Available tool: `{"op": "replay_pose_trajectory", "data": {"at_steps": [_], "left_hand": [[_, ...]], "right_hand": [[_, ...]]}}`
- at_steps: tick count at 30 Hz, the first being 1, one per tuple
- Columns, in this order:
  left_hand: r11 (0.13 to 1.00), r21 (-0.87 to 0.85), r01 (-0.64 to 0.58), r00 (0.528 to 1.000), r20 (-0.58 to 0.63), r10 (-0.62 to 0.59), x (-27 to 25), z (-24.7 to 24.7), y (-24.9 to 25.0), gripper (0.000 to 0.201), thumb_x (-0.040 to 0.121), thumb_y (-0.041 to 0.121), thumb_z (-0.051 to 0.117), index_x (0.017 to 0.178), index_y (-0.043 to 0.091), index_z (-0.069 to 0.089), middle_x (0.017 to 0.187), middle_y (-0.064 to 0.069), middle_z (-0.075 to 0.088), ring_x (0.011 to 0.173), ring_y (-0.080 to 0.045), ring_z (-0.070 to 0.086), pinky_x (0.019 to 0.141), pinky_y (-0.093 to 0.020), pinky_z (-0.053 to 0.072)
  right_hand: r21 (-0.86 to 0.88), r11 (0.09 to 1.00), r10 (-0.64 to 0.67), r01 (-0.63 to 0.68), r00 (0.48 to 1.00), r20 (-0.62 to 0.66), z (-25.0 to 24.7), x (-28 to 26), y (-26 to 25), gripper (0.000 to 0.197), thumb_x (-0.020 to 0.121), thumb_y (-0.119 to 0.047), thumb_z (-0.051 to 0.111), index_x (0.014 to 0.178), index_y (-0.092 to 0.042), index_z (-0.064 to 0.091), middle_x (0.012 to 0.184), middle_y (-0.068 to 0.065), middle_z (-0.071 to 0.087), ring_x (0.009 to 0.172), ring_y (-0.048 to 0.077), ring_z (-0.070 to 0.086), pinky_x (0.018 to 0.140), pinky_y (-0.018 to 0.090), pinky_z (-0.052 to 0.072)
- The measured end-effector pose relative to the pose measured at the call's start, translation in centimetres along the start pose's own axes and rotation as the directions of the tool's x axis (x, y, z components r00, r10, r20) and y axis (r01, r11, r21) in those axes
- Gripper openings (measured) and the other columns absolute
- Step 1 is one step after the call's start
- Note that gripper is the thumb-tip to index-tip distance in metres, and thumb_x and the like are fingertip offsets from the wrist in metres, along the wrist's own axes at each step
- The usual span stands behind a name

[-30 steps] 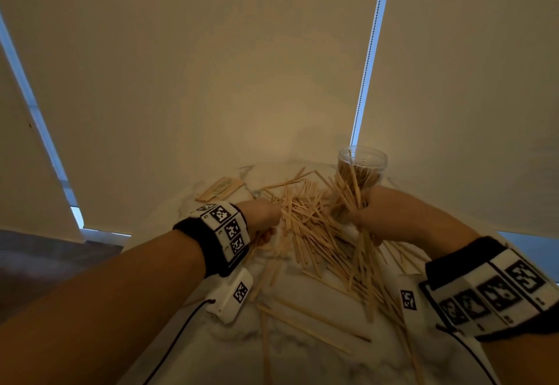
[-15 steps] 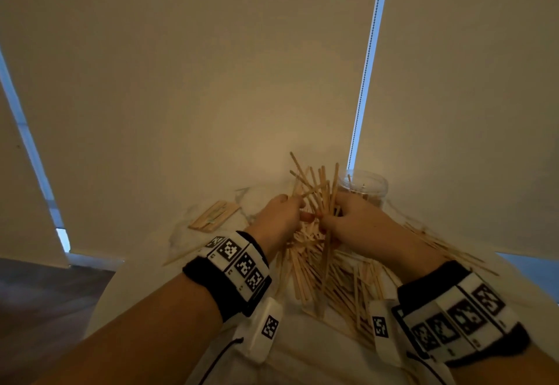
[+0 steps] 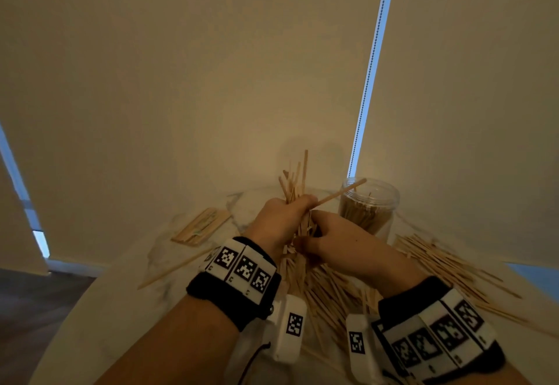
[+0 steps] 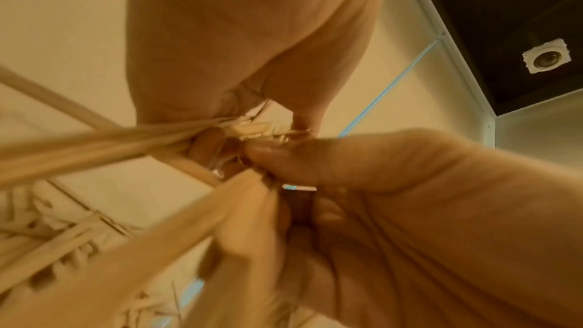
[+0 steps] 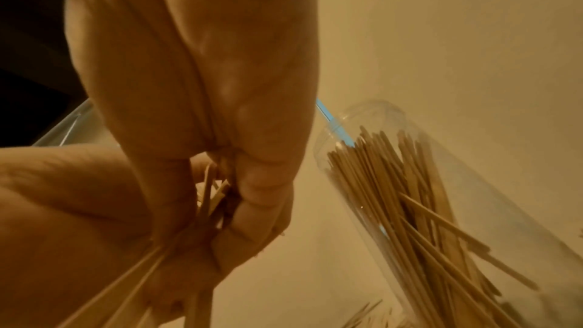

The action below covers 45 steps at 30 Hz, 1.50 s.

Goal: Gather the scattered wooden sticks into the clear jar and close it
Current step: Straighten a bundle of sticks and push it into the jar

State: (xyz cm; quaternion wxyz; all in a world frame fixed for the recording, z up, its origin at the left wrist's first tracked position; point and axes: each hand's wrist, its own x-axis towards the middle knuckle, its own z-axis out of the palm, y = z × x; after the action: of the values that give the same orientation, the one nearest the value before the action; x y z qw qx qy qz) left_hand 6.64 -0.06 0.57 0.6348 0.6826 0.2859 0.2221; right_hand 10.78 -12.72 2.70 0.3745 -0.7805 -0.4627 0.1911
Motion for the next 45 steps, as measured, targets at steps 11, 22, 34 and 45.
{"op": "replay_pose_trajectory", "data": {"at_steps": [11, 22, 34, 45], "left_hand": [[0.993, 0.053, -0.107, 0.981, -0.160, 0.114, 2.9, -0.1, -0.8, 0.034, 0.093, 0.034, 0.046, 0.102, 0.006, 0.062, 0.092, -0.015, 0.066, 0.081, -0.032, 0.063, 0.073, -0.039, 0.048], [0.863, -0.458, -0.213, 0.930, -0.367, 0.035, 3.5, -2.0, -0.4, 0.014, 0.103, 0.006, 0.040, 0.094, 0.013, 0.049, 0.077, -0.003, 0.049, 0.058, -0.012, 0.044, 0.054, -0.028, 0.042], [0.932, -0.341, -0.120, 0.991, 0.009, 0.131, 0.3, 0.6, 1.2, 0.006, 0.093, 0.010, 0.049, 0.089, 0.013, 0.053, 0.064, 0.001, 0.044, 0.051, -0.011, 0.032, 0.048, -0.027, 0.026], [0.946, -0.244, -0.214, 0.944, 0.197, 0.265, -1.5, 1.7, 2.1, 0.011, 0.091, 0.008, 0.046, 0.086, 0.009, 0.055, 0.062, -0.002, 0.041, 0.052, -0.014, 0.033, 0.047, -0.028, 0.028]], "right_hand": [[0.010, 0.995, 0.104, -0.103, 0.983, -0.153, -0.5, 1.4, 2.3, 0.032, 0.083, -0.024, 0.077, 0.100, -0.025, 0.049, 0.082, 0.008, 0.074, 0.071, 0.025, 0.074, 0.074, 0.051, 0.060], [0.004, 0.990, 0.142, -0.143, 0.977, -0.159, -3.7, 0.1, 1.2, 0.004, 0.090, -0.006, 0.067, 0.092, -0.009, 0.070, 0.078, 0.006, 0.077, 0.074, 0.022, 0.075, 0.072, 0.034, 0.060], [0.206, 0.975, 0.031, 0.078, 0.878, -0.478, -4.7, -0.9, -1.0, 0.059, 0.096, -0.012, 0.063, 0.149, -0.008, 0.038, 0.086, 0.002, 0.076, 0.080, 0.009, 0.073, 0.069, 0.022, 0.059], [0.115, 0.993, 0.074, -0.033, 0.923, -0.378, -5.0, -0.8, -0.2, 0.012, 0.095, -0.016, 0.064, 0.105, -0.012, 0.071, 0.080, 0.004, 0.075, 0.072, 0.016, 0.074, 0.067, 0.025, 0.060]]}}
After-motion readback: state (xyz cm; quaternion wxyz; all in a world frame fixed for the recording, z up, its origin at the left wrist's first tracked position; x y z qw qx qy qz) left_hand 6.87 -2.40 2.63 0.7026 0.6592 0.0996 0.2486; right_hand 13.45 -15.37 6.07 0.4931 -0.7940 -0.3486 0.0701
